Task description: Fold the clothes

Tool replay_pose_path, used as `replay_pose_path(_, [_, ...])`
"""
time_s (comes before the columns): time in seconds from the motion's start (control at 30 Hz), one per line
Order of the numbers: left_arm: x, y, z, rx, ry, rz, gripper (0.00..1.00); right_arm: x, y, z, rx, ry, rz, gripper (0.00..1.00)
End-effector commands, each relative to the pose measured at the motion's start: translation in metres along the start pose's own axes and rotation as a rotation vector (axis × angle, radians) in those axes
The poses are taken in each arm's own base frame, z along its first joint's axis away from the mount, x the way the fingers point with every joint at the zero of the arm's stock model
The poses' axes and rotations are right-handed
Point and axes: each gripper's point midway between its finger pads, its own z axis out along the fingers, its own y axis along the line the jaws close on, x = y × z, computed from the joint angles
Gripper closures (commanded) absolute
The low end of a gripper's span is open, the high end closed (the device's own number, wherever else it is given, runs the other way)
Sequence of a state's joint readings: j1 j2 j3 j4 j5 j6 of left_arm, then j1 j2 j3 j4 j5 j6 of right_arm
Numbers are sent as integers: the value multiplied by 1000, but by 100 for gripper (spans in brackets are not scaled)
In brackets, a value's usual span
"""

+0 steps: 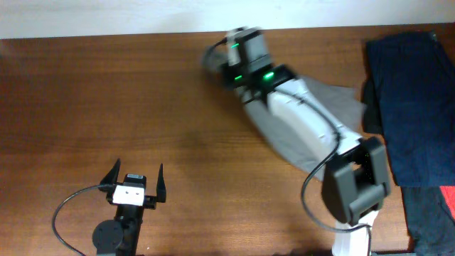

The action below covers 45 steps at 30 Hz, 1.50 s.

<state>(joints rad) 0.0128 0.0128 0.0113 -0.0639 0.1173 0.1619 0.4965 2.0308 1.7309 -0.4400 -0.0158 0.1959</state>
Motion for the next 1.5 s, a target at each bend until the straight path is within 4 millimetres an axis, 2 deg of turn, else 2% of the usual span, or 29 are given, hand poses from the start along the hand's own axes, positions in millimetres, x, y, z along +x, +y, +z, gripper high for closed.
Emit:
replay_pose_path(0.0, [1,-2,0,14,0,12,1,12,74,5,-123,15,74,96])
replay_pose_path(0.1, [1,-2,0,14,0,12,1,31,115,9,-173,42,48,96])
replay_pose_path(0.13, [1,-2,0,14,0,12,1,35,125,9,-186,47,36,91])
replay_pose_path(0.17, [1,-2,0,14,0,12,1,40,136,8,-200,54,21,81])
replay_pose_path(0.3, [1,-2,0,14,0,12,1,50,166,1,-241,59,-14,79])
replay_pose_path(0.37, [1,-2,0,14,0,12,1,49,170,-1,-249,52,-18,79])
replay_pose_path(0.43, [1,-2,0,14,0,12,1,44,170,-4,-251,43,-17,74])
replay_pose_path(0.57, [1,-2,0,14,0,12,1,17,155,-23,-240,-2,9,69])
replay_pose_path(0.63, [1,-2,0,14,0,12,1,-4,137,-41,-221,-27,32,62])
replay_pose_path(0.73, [1,-2,0,14,0,12,1,-34,86,-79,-135,-44,88,53])
replay_pose_path(0.8, [1,-2,0,14,0,12,1,-40,42,-106,-57,-22,135,42])
replay_pose_path(0.87, [1,-2,0,14,0,12,1,-36,1,-126,13,16,163,31])
replay_pose_path(0.93, [1,-2,0,14,0,12,1,-19,-49,-148,107,95,159,25])
replay_pose_path(0.97, [1,-2,0,14,0,12,1,9,-94,-165,189,207,208,19])
replay_pose_path(1.03, [1,-2,0,14,0,12,1,43,-133,-181,264,339,298,10])
replay_pose_path(1.1, [1,-2,0,14,0,12,1,85,-165,-193,316,493,403,9])
replay_pose_path(1.17, [1,-2,0,14,0,12,1,112,-180,-195,318,581,435,9])
replay_pose_path(1.27, [1,-2,0,14,0,12,1,141,-184,-185,200,662,409,9])
replay_pose_path(1.33, [1,-2,0,14,0,12,1,156,-185,-176,142,680,419,9])
replay_pose_path(1.47, [1,-2,0,14,0,12,1,184,-195,-162,144,701,451,8])
